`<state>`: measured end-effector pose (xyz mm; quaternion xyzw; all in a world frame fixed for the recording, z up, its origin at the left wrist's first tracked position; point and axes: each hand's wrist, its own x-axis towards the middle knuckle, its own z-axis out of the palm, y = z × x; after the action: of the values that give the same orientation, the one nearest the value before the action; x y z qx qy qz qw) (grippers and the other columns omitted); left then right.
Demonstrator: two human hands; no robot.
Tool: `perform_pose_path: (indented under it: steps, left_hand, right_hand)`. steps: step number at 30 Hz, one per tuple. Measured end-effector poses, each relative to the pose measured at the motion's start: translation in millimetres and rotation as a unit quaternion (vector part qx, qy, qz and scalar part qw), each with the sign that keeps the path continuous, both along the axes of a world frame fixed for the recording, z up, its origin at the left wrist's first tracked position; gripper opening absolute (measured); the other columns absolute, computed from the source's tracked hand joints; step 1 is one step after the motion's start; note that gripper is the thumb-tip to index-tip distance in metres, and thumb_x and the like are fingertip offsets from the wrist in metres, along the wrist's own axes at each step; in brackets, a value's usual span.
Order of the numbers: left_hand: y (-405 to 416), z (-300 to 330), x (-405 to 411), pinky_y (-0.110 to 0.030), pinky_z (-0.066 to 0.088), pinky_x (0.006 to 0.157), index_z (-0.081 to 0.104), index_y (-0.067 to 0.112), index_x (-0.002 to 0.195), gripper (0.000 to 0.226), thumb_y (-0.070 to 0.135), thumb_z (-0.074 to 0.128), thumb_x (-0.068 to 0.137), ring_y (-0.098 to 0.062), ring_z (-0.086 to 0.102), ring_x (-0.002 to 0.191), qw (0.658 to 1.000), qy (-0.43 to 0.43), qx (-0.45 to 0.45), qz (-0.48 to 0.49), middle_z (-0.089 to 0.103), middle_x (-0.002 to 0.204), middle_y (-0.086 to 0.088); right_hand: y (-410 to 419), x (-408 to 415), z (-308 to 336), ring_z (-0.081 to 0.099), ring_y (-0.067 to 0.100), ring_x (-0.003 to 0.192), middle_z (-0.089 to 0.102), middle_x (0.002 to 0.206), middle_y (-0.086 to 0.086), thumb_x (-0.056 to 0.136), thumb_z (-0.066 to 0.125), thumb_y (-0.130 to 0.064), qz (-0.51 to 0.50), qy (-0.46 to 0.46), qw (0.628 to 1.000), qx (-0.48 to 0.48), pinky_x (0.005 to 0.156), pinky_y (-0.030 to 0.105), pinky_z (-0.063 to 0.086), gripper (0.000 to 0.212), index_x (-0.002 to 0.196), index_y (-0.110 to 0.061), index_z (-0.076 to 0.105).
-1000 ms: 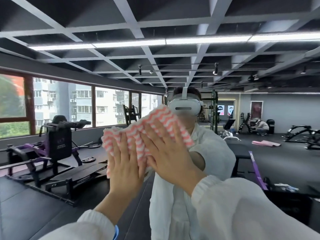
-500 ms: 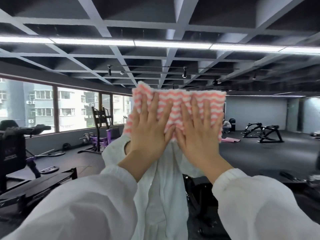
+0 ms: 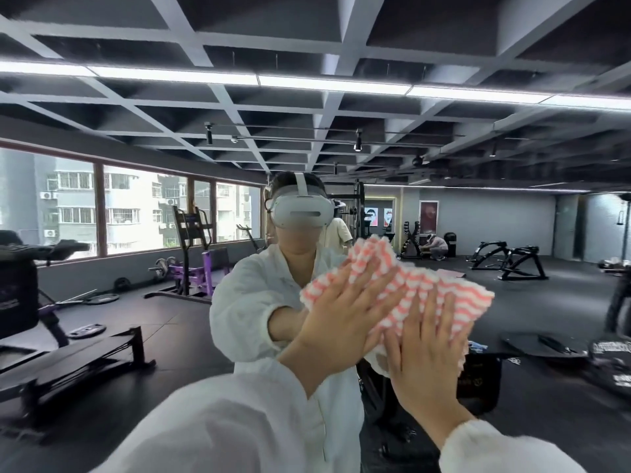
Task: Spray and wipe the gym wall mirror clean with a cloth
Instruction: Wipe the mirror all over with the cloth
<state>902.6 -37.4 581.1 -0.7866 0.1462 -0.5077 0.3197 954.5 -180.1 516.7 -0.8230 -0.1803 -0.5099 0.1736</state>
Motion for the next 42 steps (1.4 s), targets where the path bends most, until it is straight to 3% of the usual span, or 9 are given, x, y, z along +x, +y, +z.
perform_pose_path:
  steps: [4, 8, 10, 14, 21, 25, 31, 37, 42]
  left_hand:
    - [17.2, 55.0, -3.4, -0.048, -0.005, 0.115, 0.022, 0.019, 0.146, 0.057, 0.043, 0.022, 0.094, -0.028, 0.008, 0.142, 0.999, -0.039, -0.002, 0.012, 0.014, 0.152, -0.01]
    - [37.3, 107.9, -18.1, -0.042, -0.017, 0.112, -0.002, 0.019, 0.148, 0.061, 0.048, -0.005, 0.095, -0.029, -0.01, 0.142, 0.994, -0.077, -0.057, 0.056, 0.002, 0.156, -0.01]
    - [54.0, 124.5, -28.3, -0.039, -0.02, 0.111, -0.01, 0.022, 0.145, 0.06, 0.049, -0.006, 0.091, -0.03, -0.014, 0.142, 0.989, -0.071, -0.111, 0.061, -0.006, 0.157, -0.01]
    - [99.1, 130.3, -52.0, -0.04, -0.007, 0.115, 0.0, 0.021, 0.149, 0.058, 0.045, 0.005, 0.096, -0.032, -0.004, 0.144, 0.976, -0.104, -0.185, 0.057, 0.001, 0.158, -0.012]
    - [174.3, 74.5, -93.0, -0.047, 0.005, 0.114, 0.006, 0.01, 0.148, 0.06, 0.038, 0.018, 0.097, -0.035, 0.008, 0.142, 0.961, -0.123, -0.241, 0.052, 0.012, 0.155, -0.02]
    - [197.2, 37.9, -107.1, -0.038, -0.005, 0.116, 0.014, 0.008, 0.15, 0.06, 0.036, 0.018, 0.097, -0.034, 0.009, 0.142, 0.954, -0.13, -0.263, 0.057, 0.014, 0.154, -0.022]
    - [215.6, -25.1, -118.3, -0.051, 0.011, 0.111, 0.018, 0.004, 0.148, 0.06, 0.038, 0.01, 0.099, -0.041, 0.013, 0.139, 0.929, -0.137, -0.335, 0.078, 0.017, 0.151, -0.027]
    - [210.6, -120.6, -125.4, -0.063, 0.028, 0.101, -0.003, 0.017, 0.152, 0.059, 0.044, 0.007, 0.099, -0.05, 0.021, 0.134, 0.887, -0.071, -0.446, 0.1, 0.007, 0.154, -0.022]
    - [181.2, -166.3, -117.6, -0.051, 0.013, 0.104, -0.001, 0.011, 0.151, 0.062, 0.044, 0.005, 0.099, -0.047, 0.018, 0.131, 0.886, -0.038, -0.45, 0.106, -0.013, 0.157, -0.014]
  right_hand:
    - [11.1, 1.1, 59.5, 0.007, 0.037, 0.144, 0.004, 0.158, 0.012, 0.098, 0.011, -0.051, 0.011, -0.001, 1.0, -0.003, 0.105, 0.071, 0.016, 0.068, 0.151, -0.015, -0.01]
    - [34.9, -11.6, 133.0, -0.014, 0.031, 0.144, -0.022, 0.155, 0.0, 0.093, -0.001, -0.059, 0.028, -0.008, 0.999, -0.015, 0.109, 0.069, 0.006, 0.064, 0.142, -0.028, -0.027]
    - [52.1, -20.8, 161.8, -0.025, 0.031, 0.141, -0.031, 0.154, 0.0, 0.089, -0.005, -0.062, 0.031, -0.007, 0.999, -0.025, 0.11, 0.065, -0.002, 0.063, 0.137, -0.032, -0.033]
    - [99.8, -50.9, 189.1, -0.027, 0.031, 0.141, -0.028, 0.155, 0.0, 0.096, 0.006, -0.06, 0.057, -0.039, 0.996, -0.052, 0.109, 0.064, -0.01, 0.064, 0.146, -0.032, -0.022]
    - [186.2, -80.6, 145.3, 0.001, 0.033, 0.146, 0.006, 0.16, 0.006, 0.094, 0.015, -0.052, 0.09, -0.13, 0.983, -0.094, 0.11, 0.066, 0.0, 0.063, 0.151, -0.027, 0.01]
    - [212.7, -92.6, 115.6, 0.007, 0.032, 0.146, 0.017, 0.158, 0.005, 0.093, 0.026, -0.048, 0.13, -0.155, 0.973, -0.113, 0.111, 0.066, 0.004, 0.061, 0.149, -0.025, 0.026]
    - [229.5, -104.2, 72.8, -0.001, 0.029, 0.147, 0.01, 0.16, 0.002, 0.095, 0.021, -0.05, 0.136, -0.152, 0.959, -0.197, 0.111, 0.064, -0.006, 0.061, 0.151, -0.025, 0.021]
    - [223.0, -106.9, 15.8, -0.005, 0.029, 0.146, 0.006, 0.16, 0.001, 0.094, 0.029, -0.052, 0.129, -0.162, 0.924, -0.32, 0.108, 0.062, -0.019, 0.064, 0.152, -0.026, 0.018]
    - [198.6, -92.2, -21.9, -0.003, 0.028, 0.146, -0.001, 0.159, -0.001, 0.093, 0.027, -0.051, 0.116, -0.184, 0.907, -0.362, 0.109, 0.063, -0.016, 0.066, 0.151, -0.023, 0.013]
